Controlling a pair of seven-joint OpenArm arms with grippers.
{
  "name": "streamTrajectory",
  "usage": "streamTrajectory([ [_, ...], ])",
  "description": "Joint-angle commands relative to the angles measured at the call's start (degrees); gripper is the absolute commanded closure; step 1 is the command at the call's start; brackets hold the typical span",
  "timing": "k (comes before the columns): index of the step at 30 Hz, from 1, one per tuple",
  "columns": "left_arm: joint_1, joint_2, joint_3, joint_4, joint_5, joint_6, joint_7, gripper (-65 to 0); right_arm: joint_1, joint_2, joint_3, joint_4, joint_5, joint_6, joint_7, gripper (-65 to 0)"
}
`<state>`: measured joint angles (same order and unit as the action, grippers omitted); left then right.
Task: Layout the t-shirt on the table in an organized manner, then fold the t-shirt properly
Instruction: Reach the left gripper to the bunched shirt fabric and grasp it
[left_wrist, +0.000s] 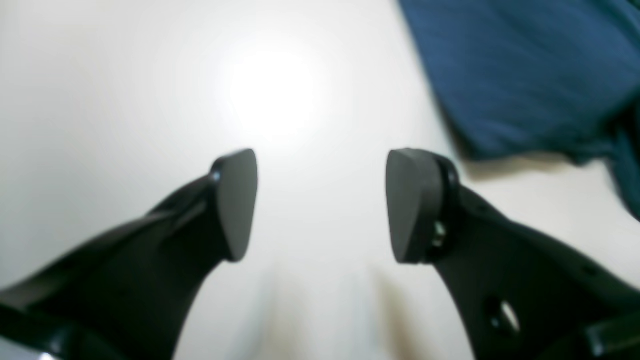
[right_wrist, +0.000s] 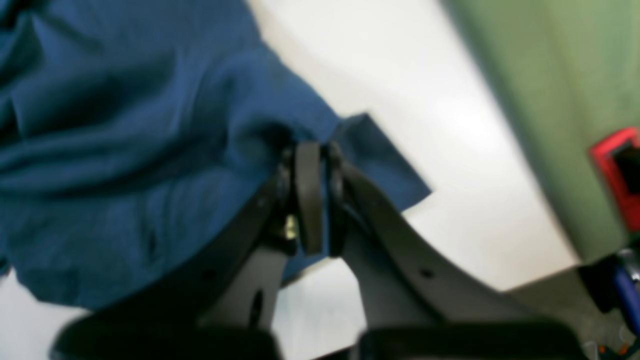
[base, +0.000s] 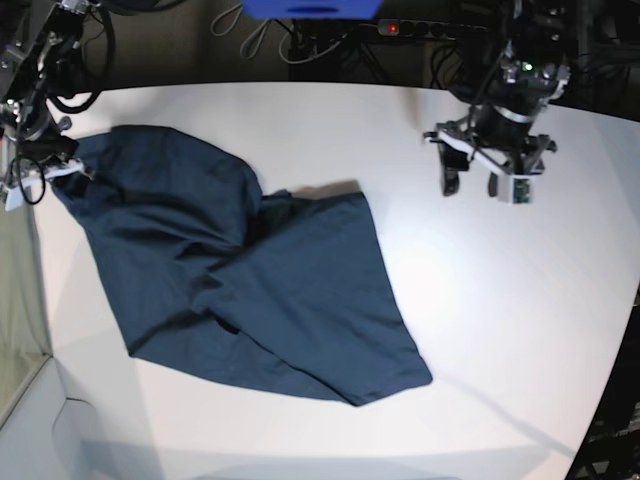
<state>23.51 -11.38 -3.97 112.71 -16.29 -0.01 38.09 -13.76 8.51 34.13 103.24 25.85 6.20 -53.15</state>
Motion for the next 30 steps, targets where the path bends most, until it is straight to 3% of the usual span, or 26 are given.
streamTrajectory([
  [1,-1.92,-0.01,1.9,-0.05,-0.45,0.23,-0.24,-39.7,0.18,1.2,0.38,1.07,0.31,0.09,1.32,0.0],
  [4,-5.35,2.19,6.12,-4.62,-0.28,0.23,0.82,-39.7,0.09,1.2,0.38,1.07,0.31,0.09,1.15,0.0],
  [8,-9.4,6.41,6.56,-11.39,-0.19,0.23,0.82,-39.7,0.09,1.2,0.29,1.07,0.31,0.09,1.15,0.0],
  [14,-12.47,9.31,6.56,-16.93,-0.36,-0.03,0.82,-39.7,0.0,1.64,0.29,1.07,0.31,0.09,1.15,0.0],
  [27,-17.13,10.28,11.92,-22.82,-0.45,-0.21,0.82,-39.2,0.18,2.52,-3.23,0.98,0.31,0.09,1.15,0.0],
  [28,-17.31,10.28,12.36,-22.9,-0.45,-0.21,0.82,-38.6,0.26,2.52,-3.58,0.98,0.31,0.09,1.15,0.0],
  [30,-17.49,10.37,13.24,-23.34,-0.45,-0.21,0.82,-30.5,0.26,2.61,-4.2,0.98,0.22,0.09,1.15,0.0],
])
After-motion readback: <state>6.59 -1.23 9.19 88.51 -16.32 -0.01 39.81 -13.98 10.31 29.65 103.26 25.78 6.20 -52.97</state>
